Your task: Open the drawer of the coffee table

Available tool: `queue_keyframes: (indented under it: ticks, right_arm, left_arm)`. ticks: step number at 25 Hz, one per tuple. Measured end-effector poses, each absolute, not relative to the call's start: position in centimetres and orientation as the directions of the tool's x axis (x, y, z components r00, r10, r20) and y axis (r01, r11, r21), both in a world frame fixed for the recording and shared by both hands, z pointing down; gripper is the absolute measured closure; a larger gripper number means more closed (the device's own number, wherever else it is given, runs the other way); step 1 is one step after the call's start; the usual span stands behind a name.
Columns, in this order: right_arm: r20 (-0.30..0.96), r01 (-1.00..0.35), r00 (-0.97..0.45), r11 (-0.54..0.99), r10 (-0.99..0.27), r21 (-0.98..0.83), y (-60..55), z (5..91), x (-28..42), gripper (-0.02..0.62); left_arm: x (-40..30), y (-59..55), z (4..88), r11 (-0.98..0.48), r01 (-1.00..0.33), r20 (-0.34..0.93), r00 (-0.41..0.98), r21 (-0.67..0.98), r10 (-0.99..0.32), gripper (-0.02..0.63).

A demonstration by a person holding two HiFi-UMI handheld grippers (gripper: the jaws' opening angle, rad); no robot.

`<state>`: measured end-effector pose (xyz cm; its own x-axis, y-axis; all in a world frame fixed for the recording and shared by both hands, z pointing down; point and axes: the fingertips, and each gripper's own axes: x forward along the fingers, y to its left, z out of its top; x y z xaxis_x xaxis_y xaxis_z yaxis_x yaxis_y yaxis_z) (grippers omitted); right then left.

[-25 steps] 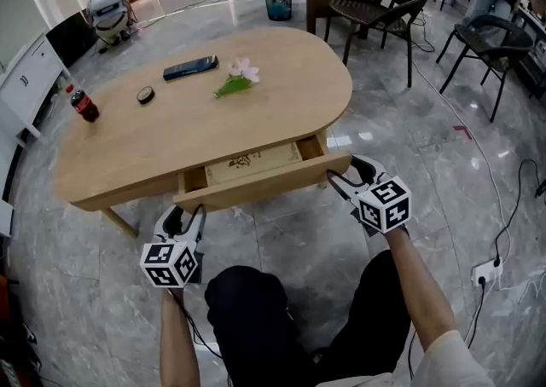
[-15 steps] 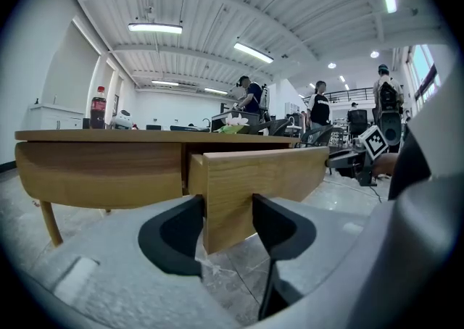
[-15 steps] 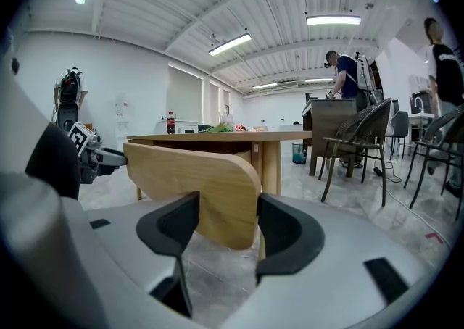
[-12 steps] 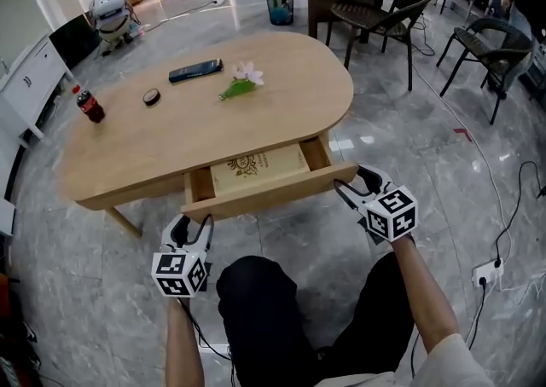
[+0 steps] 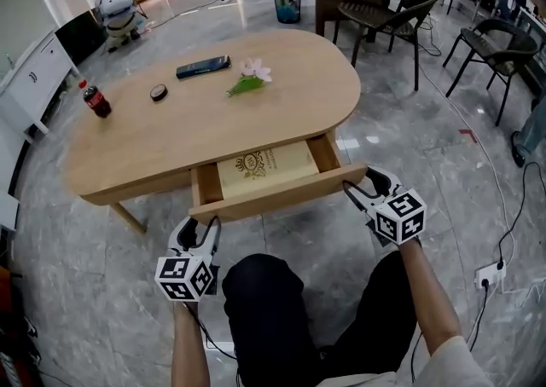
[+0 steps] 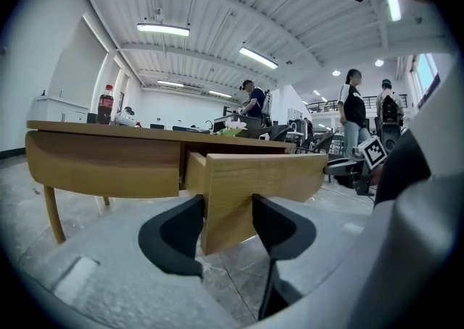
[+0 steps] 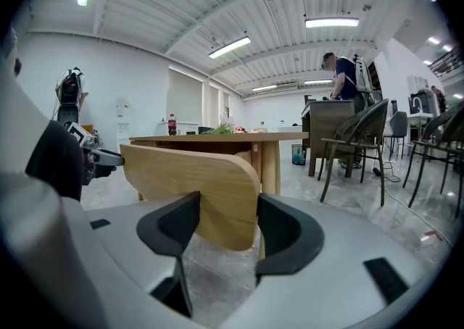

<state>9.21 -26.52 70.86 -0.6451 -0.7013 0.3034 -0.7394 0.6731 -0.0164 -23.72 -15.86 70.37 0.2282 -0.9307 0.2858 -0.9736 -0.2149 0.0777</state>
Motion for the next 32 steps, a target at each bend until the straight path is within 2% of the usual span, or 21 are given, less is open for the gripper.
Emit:
queue_keyframes:
  ticks: [32]
  right_arm:
    - [0.307, -0.747, -0.636, 0.664, -0.707, -0.019, -20.8, 71.5, 10.6, 0.336]
  left_arm:
    - [-22.5, -10.8, 70.9, -0.232, -0.969, 0.283, 0.246, 0.082, -0.927, 0.387]
